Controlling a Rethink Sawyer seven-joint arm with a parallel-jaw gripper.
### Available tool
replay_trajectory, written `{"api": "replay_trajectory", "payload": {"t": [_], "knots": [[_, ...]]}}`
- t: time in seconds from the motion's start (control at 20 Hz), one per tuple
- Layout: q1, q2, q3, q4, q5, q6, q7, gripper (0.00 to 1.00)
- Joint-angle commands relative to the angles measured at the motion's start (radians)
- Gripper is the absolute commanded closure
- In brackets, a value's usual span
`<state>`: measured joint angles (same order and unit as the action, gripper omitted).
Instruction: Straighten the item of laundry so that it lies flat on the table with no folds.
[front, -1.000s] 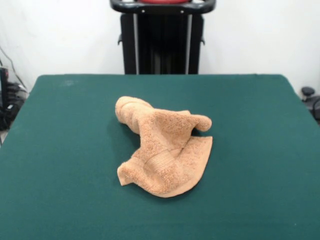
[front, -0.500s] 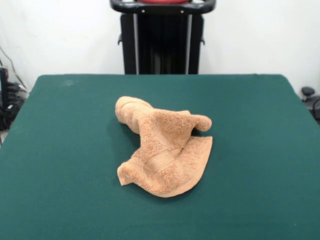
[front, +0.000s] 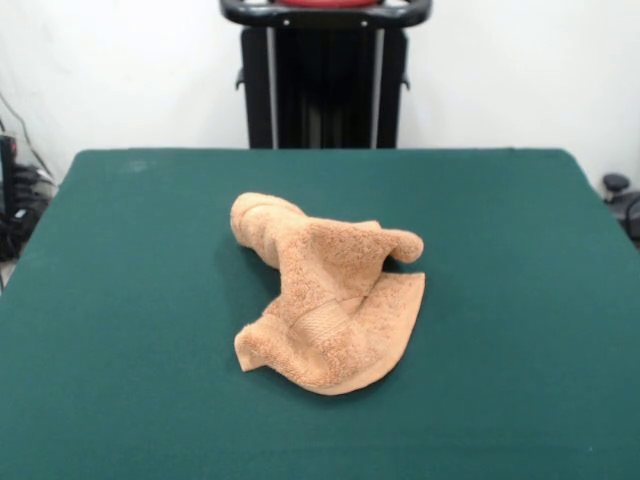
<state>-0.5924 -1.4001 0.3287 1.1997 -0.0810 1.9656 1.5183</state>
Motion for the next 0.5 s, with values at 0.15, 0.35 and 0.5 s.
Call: {"api": "replay_trajectory", "payload": {"t": [0.15, 0.35, 0.5], "knots": [[0.017, 0.127, 0.11, 0.068, -0.013, 0.032, -0.182, 0.0], [0.021, 0.138, 0.117, 0.072, -0.004, 0.039, -0.178, 0.0], [0.025, 0.099, 0.089, 0.098, -0.003, 0.052, -0.146, 0.0]]}}
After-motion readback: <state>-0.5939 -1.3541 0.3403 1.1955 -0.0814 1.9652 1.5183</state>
